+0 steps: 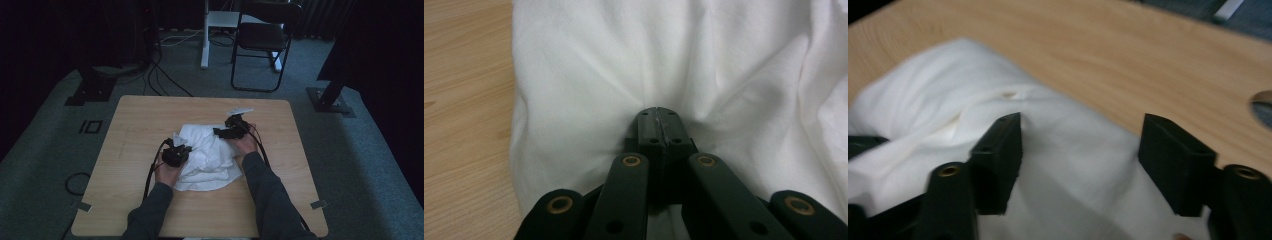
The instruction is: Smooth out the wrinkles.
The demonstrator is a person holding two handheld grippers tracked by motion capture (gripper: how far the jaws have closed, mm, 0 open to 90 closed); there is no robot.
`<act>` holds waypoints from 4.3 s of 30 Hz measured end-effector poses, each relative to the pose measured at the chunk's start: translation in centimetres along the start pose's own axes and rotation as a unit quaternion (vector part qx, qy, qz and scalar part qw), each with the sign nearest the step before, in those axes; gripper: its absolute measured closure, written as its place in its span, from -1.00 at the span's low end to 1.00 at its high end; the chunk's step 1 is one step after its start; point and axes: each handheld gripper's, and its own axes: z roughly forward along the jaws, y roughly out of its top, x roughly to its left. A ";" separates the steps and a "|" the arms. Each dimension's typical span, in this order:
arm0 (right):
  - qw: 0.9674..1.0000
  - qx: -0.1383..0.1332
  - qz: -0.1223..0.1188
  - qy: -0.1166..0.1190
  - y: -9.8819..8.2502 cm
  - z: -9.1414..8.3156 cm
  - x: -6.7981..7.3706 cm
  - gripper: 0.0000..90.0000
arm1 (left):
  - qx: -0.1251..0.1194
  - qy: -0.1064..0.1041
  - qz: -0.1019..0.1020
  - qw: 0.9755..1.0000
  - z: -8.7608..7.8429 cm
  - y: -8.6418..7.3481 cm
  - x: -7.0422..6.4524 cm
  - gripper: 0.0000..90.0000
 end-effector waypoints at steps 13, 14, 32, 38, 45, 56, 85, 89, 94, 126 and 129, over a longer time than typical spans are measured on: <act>0.999 0.019 -0.010 -0.035 -0.7 -2.4 -1.4 1.00 | -0.004 0.012 0.002 1.000 0.1 -0.3 -0.3 1.00; 0.999 0.016 -0.007 -0.037 -0.8 -2.6 -1.8 1.00 | -0.004 0.011 0.002 1.000 0.1 -0.3 -0.3 1.00; 0.998 0.055 0.019 0.020 -1.6 0.8 -2.0 0.92 | -0.007 0.012 0.003 1.000 0.1 -0.5 -0.3 1.00; 0.999 0.027 0.021 -0.007 -2.7 -2.7 -2.7 0.91 | -0.006 0.006 0.002 1.000 0.2 -0.6 -0.7 1.00; 0.999 0.030 0.026 -0.030 -5.4 -3.9 -2.8 0.93 | -0.007 0.008 0.002 1.000 0.3 -0.6 -1.0 1.00; 0.995 0.029 0.039 -0.084 -7.0 -6.3 -2.1 0.58 | -0.005 0.014 0.003 1.000 0.3 -0.6 -1.6 1.00; 0.995 0.014 -0.014 0.101 -9.7 -9.9 3.6 0.83 | -0.040 -0.036 -0.027 0.998 -4.1 -1.3 -3.8 0.48; 0.994 0.028 -0.031 0.100 -11.2 -11.6 3.7 0.84 | -0.048 -0.039 -0.025 0.998 -4.7 -1.3 -4.3 0.42; 0.997 -0.015 -0.008 0.078 -10.4 -12.4 3.4 0.35 | -0.053 -0.049 -0.009 0.997 -5.3 -1.2 -5.6 0.32; 0.988 -0.006 -0.042 0.149 -14.6 -16.4 4.1 0.65 | -0.061 -0.076 0.006 0.995 -6.9 -1.3 -6.4 0.28; 0.986 -0.051 -0.019 0.159 -14.3 -17.3 3.6 0.28 | -0.066 -0.075 0.003 0.995 -7.3 -1.6 -6.2 0.27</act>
